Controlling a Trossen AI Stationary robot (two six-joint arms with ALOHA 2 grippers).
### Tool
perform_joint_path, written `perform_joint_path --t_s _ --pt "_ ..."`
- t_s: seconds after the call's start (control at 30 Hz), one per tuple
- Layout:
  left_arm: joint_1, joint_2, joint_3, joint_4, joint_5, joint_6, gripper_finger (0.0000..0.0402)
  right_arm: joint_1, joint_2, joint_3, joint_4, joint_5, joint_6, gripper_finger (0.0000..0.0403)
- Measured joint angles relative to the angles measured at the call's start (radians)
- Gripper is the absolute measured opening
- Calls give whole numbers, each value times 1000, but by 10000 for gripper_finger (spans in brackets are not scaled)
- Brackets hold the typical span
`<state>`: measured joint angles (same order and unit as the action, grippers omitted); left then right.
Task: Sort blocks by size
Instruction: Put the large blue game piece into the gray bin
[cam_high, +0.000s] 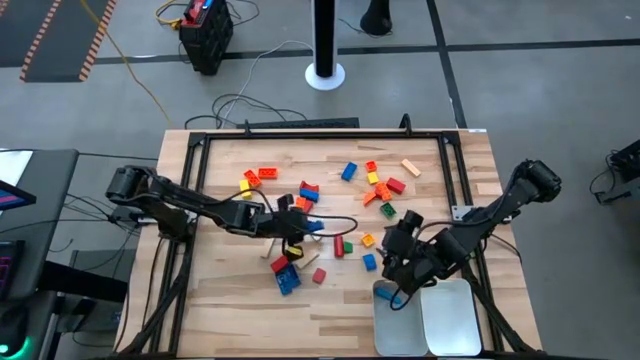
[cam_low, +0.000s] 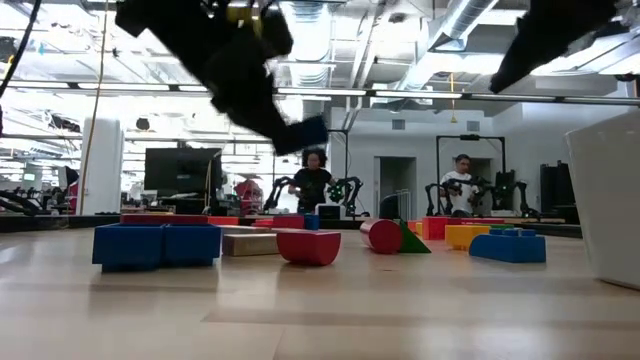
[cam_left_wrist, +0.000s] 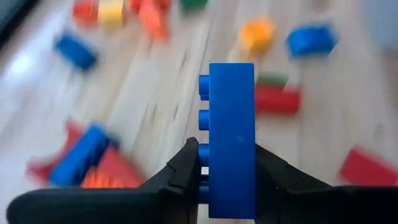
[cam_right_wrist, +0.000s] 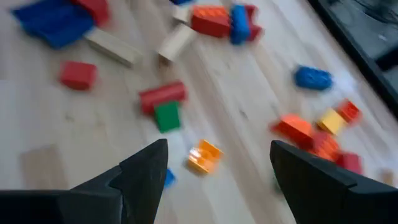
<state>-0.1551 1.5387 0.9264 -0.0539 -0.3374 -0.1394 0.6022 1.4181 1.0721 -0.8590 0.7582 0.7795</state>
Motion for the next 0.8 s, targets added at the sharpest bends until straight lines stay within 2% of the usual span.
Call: perform_joint_path --t_s 0.17,0.4,0.67,0.8 --pt "-1 0 0 173 121 99 88 -8 0 -14 280 80 -240 310" --pt "-32 0 0 309 148 147 90 -43 13 -15 684 97 -562 310" --pt "-83 1 -85 594 148 166 91 -97 110 -14 1015 0 -760 310" --pt "-92 1 -94 621 146 173 91 -116 155 -15 1103 -1 -807 310"
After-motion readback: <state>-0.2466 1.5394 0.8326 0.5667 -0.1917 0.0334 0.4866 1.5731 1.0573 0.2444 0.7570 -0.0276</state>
